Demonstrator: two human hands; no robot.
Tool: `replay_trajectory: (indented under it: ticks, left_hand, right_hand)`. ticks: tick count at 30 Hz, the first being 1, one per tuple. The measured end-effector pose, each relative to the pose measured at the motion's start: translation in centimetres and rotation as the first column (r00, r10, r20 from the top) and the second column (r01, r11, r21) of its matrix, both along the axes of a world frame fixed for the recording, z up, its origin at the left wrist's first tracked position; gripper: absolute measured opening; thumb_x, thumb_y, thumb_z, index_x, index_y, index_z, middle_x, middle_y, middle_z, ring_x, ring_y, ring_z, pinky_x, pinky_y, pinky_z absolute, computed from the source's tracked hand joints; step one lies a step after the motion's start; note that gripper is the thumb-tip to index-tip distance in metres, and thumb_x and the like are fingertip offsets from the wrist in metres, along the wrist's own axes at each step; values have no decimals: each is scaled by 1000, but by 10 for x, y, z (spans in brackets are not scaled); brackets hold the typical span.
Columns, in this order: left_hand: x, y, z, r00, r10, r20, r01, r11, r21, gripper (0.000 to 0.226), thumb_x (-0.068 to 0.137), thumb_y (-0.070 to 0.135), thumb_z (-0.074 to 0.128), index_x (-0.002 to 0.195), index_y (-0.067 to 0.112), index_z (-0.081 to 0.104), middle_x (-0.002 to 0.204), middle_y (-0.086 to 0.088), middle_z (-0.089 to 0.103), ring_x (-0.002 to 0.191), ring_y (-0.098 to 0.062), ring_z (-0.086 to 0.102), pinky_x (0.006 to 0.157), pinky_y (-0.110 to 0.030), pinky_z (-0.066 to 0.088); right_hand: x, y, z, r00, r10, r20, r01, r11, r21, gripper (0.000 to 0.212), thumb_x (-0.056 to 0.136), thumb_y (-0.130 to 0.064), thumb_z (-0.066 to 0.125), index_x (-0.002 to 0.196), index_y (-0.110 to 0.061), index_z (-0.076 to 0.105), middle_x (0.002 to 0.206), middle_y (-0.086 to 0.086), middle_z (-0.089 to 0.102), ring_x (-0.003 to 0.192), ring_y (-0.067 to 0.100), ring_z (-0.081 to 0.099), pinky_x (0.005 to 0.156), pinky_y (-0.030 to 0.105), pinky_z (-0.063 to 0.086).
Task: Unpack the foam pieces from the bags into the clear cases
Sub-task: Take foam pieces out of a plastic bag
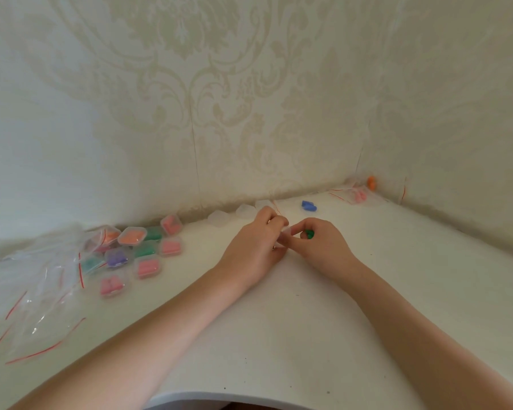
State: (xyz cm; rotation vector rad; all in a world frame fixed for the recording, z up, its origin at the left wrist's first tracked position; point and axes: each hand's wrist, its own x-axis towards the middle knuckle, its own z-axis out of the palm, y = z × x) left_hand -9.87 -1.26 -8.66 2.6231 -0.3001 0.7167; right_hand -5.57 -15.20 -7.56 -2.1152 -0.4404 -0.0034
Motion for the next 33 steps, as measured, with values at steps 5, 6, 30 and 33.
replay_trajectory:
  ticks: [5, 6, 30, 33]
  left_hand:
    - [-1, -4, 3, 998, 53, -29, -50, 995, 82, 36, 84, 10, 60, 120, 6, 53, 120, -8, 44, 85, -30, 60, 73, -41, 47]
    - [-1, -5, 2, 999, 48, -21, -47, 998, 51, 36, 83, 9, 60, 119, 6, 54, 118, -7, 45, 84, -29, 60, 74, -39, 48]
    - [3, 11, 13, 884, -461, -74, -122, -74, -990, 31, 79, 17, 71, 103, 1, 58, 94, -17, 68, 92, -23, 70, 78, -24, 56]
    - [3, 10, 13, 880, -465, -99, -131, -35, -991, 29, 79, 19, 70, 98, 0, 59, 88, -14, 69, 84, -19, 70, 75, -22, 56]
  right_hand:
    - [-3, 2, 0, 999, -21, 24, 23, 998, -50, 32, 79, -45, 69, 93, -17, 62, 67, -9, 42, 56, 4, 38, 52, 18, 25]
    - [-4, 2, 0, 999, -22, 26, 23, 998, -53, 32, 79, -45, 68, 92, -17, 61, 66, -9, 42, 56, 4, 38, 52, 18, 26]
    - [1, -10, 8, 839, 193, 509, -113, 976, -185, 22, 90, -37, 61, 111, -32, 67, 68, -12, 36, 70, 4, 43, 65, 11, 34]
    - [-1, -10, 9, 833, 194, 518, -101, 974, -201, 26, 90, -43, 56, 109, -31, 68, 66, -13, 34, 73, 6, 49, 68, 22, 39]
